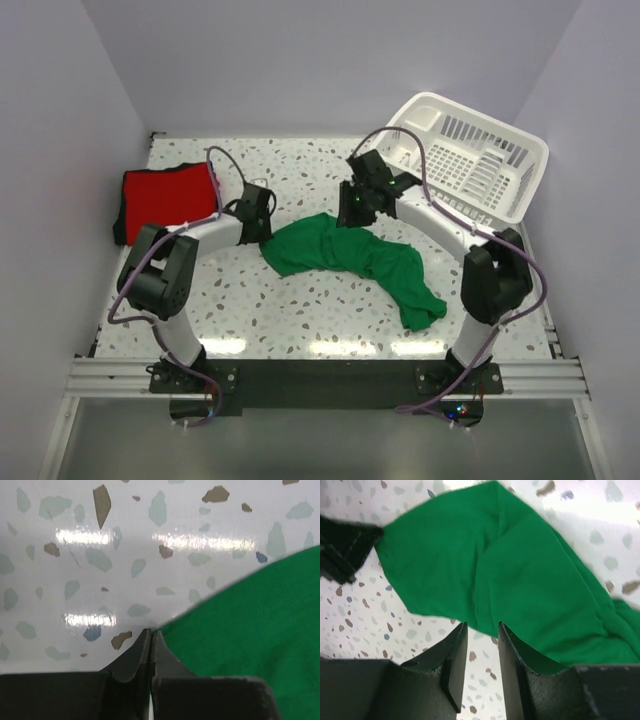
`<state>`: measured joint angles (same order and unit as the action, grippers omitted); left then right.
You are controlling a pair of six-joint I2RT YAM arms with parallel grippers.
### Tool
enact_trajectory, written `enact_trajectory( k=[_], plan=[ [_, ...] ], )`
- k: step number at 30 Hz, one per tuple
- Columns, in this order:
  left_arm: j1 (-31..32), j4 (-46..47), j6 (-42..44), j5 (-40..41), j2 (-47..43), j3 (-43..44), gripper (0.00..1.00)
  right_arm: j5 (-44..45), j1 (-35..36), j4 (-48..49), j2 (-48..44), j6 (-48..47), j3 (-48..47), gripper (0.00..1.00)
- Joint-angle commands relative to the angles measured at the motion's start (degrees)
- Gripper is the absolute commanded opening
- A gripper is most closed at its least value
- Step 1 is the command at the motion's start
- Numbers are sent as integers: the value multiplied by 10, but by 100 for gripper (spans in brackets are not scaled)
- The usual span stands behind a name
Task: Fold and stack the t-shirts
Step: Flatten the tshirt out
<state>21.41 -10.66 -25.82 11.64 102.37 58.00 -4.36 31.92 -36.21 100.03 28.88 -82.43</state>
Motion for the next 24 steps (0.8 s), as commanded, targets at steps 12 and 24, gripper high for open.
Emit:
enact_trajectory(
  k=[12,24],
  plan=[
    [-4,-18,-21,-32,-153,-75,0,42,38,-73,105,-62,-89,47],
    [-4,-52,-27,-13,-198,-73,0,83,51,-70,147,-89,-33,46]
  ],
)
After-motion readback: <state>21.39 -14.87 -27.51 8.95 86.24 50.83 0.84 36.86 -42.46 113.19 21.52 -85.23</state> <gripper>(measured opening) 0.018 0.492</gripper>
